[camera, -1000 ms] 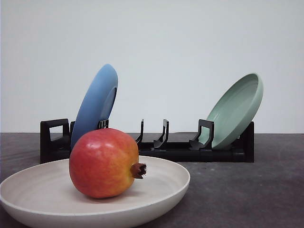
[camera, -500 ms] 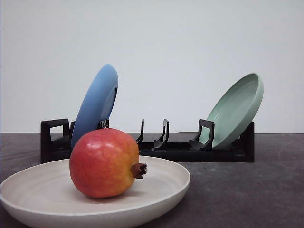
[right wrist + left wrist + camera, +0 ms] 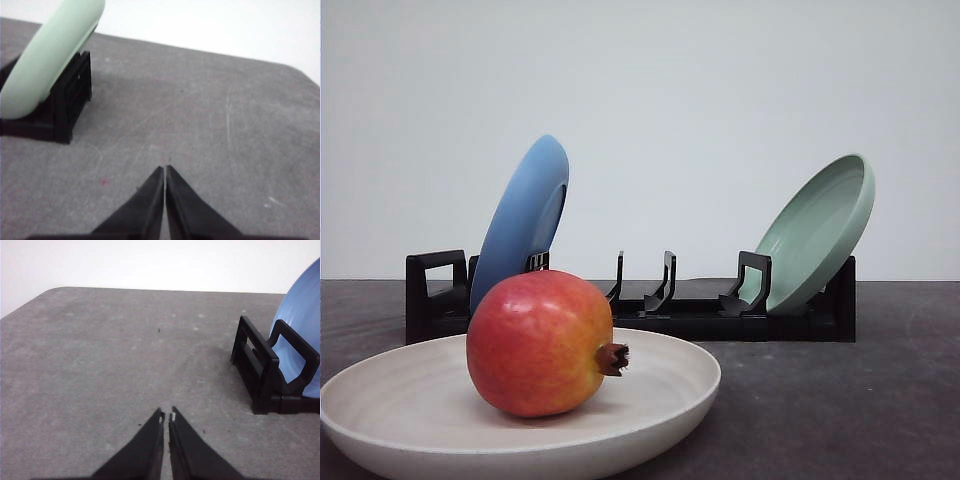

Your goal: Place pomegranate in white plate

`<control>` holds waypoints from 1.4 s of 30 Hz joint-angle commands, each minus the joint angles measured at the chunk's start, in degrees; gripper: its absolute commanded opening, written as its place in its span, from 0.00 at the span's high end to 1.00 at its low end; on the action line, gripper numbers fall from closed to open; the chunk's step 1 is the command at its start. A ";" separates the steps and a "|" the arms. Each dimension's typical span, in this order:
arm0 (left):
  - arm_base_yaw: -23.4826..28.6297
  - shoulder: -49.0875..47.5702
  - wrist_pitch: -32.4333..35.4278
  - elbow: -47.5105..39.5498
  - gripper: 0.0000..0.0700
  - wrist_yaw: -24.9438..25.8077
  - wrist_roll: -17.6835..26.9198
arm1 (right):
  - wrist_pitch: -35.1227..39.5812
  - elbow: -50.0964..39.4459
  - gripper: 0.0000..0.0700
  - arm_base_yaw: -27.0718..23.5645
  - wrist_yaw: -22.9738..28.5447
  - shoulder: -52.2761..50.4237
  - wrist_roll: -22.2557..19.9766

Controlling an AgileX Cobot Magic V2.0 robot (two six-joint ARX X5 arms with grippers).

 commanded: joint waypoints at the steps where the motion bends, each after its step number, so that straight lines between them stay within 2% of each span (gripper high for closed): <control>1: 0.04 -0.09 -0.28 -0.55 1.00 -0.27 -0.20 | -0.25 -0.33 1.00 -0.07 0.55 -0.14 0.15; 42: 0.04 -0.09 -0.28 -0.55 1.00 -0.26 -0.19 | 1.05 -0.31 1.00 -0.07 0.65 -0.14 0.83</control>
